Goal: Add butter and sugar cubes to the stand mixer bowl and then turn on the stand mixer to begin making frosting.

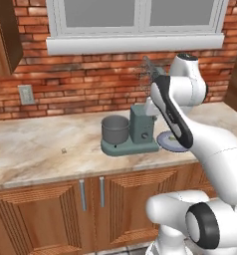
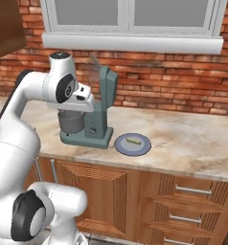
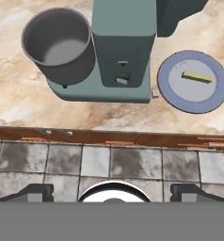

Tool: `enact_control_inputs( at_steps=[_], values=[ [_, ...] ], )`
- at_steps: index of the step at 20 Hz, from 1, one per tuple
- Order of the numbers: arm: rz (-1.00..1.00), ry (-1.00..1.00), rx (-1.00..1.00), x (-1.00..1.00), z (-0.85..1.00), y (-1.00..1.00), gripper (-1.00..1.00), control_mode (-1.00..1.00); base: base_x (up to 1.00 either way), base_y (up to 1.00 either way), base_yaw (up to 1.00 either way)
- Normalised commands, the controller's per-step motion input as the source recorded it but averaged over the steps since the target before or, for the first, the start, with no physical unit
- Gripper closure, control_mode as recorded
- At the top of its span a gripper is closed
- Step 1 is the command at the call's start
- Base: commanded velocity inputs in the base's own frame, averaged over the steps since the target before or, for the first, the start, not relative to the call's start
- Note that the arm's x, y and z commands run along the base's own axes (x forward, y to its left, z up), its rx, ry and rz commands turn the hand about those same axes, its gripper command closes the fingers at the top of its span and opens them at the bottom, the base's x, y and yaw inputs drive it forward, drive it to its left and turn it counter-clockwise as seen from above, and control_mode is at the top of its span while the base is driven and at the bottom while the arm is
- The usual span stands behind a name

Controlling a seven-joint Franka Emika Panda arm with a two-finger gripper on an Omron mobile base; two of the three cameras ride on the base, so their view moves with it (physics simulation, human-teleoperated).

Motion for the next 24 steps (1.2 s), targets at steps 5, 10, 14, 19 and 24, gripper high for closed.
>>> enact_control_inputs(
  at_steps=[5,10,14,19,24],
  values=[
    [0.0,0.0,0.0,0.0,0.0,0.0,-1.0,1.0,0.0,-0.42,0.0],
    [0.0,0.0,0.0,0.0,0.0,0.0,-1.0,1.0,0.01,-0.08,0.0],
    [0.0,0.0,0.0,0.01,0.0,0.0,-1.0,-1.0,0.04,0.0,0.0],
    [0.0,0.0,0.02,-0.08,0.0,0.01,-1.0,-1.0,0.0,0.0,0.0],
    [0.03,0.0,0.0,-0.57,0.0,0.52,-1.0,-1.0,0.0,0.0,0.0]
  ],
)
